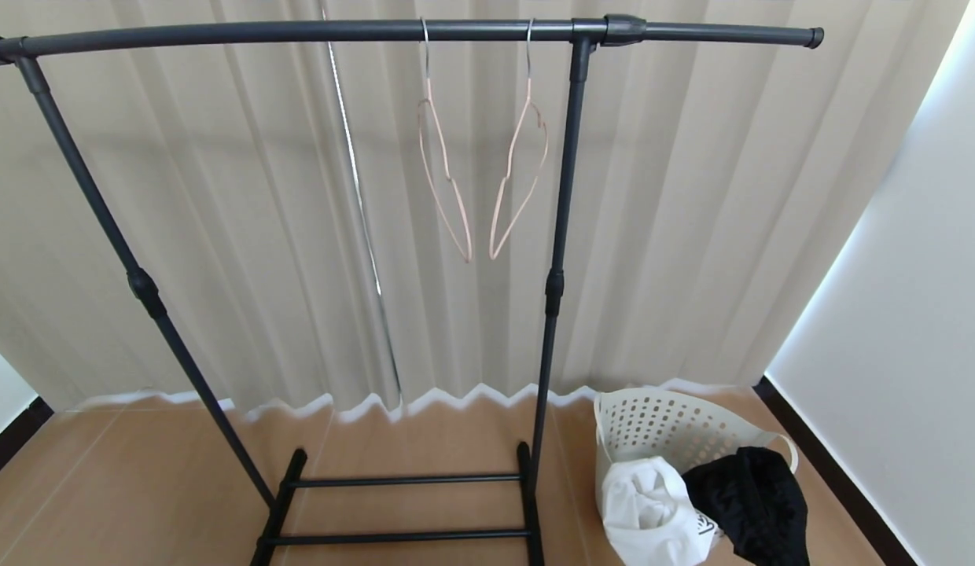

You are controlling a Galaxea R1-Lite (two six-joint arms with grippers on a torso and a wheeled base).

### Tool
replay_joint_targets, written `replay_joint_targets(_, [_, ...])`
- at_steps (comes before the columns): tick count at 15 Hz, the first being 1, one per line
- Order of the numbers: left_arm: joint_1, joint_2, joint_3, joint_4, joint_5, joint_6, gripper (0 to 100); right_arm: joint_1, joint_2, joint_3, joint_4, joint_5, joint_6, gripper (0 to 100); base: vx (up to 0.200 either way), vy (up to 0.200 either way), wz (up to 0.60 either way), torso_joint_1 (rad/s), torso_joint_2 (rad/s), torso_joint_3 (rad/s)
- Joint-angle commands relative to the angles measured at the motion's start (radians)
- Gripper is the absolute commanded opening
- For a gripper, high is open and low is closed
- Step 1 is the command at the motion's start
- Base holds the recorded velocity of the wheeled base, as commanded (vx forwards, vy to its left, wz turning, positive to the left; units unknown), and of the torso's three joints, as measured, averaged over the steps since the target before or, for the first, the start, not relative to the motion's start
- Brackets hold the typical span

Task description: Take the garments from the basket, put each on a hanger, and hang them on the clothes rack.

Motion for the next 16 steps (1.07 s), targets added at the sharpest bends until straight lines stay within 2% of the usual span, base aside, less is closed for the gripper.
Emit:
replay_joint_targets(1, [0.000,0.000,0.000,0.000,0.000,0.000,100,0.000,0.001,0.000,-0.001,0.000,0.000,100,0.000,0.000,0.00,-0.149,0.51,0.349])
replay_joint_targets(11, [0.000,0.000,0.000,0.000,0.000,0.000,100,0.000,0.001,0.000,-0.001,0.000,0.000,100,0.000,0.000,0.00,-0.093,0.47,0.366])
replay_joint_targets(16, [0.000,0.000,0.000,0.000,0.000,-0.002,100,0.000,0.001,0.000,-0.001,0.000,0.000,100,0.000,0.000,0.00,-0.015,0.12,0.111])
